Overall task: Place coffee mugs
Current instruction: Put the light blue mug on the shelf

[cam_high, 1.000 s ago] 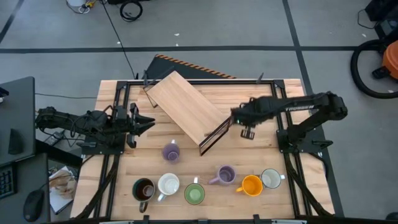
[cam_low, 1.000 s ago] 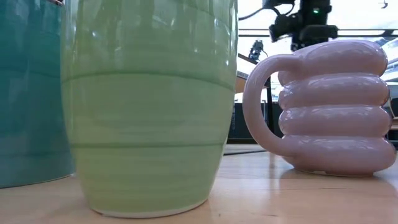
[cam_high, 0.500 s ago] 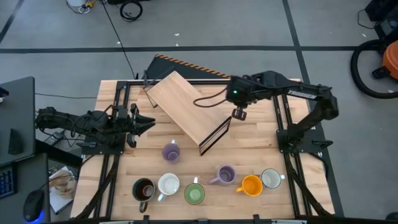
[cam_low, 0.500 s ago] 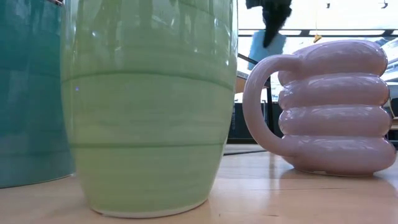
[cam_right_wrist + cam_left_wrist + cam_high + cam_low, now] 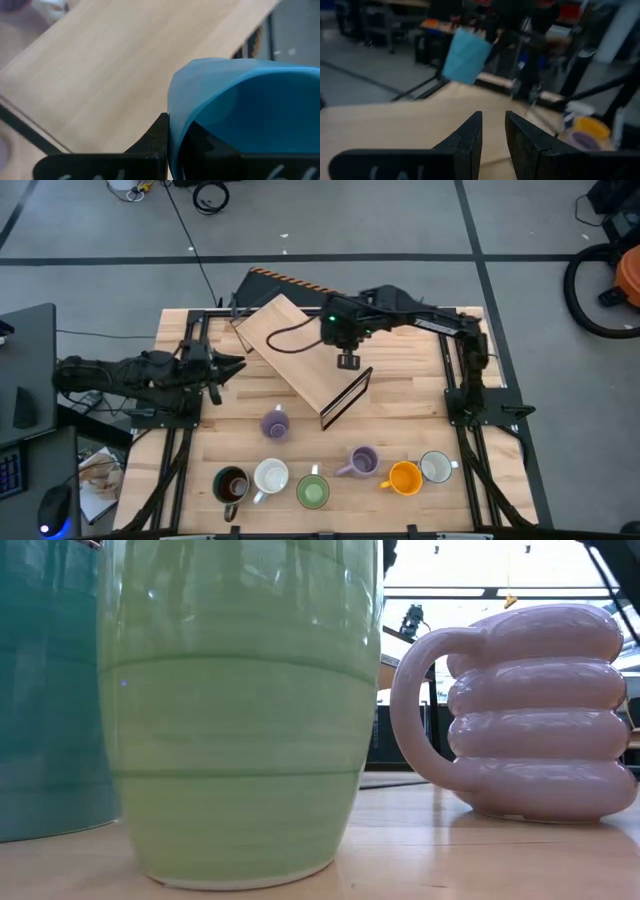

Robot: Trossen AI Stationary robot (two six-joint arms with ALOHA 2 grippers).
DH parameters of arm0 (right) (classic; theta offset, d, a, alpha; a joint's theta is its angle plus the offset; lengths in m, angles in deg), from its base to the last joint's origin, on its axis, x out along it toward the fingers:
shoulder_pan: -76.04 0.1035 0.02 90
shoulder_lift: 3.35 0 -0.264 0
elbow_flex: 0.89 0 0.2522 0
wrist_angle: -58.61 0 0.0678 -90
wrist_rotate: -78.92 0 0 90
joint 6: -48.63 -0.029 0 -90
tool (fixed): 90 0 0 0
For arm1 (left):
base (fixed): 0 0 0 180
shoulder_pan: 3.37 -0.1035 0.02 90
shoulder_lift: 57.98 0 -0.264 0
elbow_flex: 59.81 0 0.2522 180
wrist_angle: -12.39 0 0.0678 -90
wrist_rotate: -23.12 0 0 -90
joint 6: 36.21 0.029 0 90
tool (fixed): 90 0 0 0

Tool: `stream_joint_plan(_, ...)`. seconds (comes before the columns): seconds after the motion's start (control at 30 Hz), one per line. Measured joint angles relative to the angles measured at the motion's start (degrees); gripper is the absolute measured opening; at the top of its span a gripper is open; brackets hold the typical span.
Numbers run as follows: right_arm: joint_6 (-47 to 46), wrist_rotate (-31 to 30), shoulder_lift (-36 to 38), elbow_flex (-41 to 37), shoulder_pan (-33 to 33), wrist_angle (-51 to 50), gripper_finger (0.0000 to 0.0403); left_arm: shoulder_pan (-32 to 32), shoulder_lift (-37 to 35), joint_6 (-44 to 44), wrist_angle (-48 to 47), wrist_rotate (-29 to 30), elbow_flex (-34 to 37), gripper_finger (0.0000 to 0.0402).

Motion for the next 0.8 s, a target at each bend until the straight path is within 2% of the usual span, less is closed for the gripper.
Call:
stream_joint_plan(0.2, 0.06, 1.9, -5.37, 4.92, 0.32, -8.1, 0.0032, -0.23, 0.7, -0.29, -4.02, 0.0, -1.85, 0.0089)
stream_joint_plan(0.37, -1.69, 8.74, -5.93, 5.2, 1.55, -7.76, 0.0032, -0.23, 0.7, -0.54, -3.89, 0.0, -1.89, 0.0089)
stream_joint_plan(0.47, -3.94, 10.33, -5.9, 5.2, 1.64, -7.57, 0.0032, -0.23, 0.7, -1.23, -3.87, 0.0, -1.89, 0.0089)
stream_joint_plan(0.8, -5.86, 10.82, -5.88, 4.8, 1.55, -7.58, 0.0032, -0.23, 0.72, -1.18, -3.89, 0.0, -1.89, 0.0089)
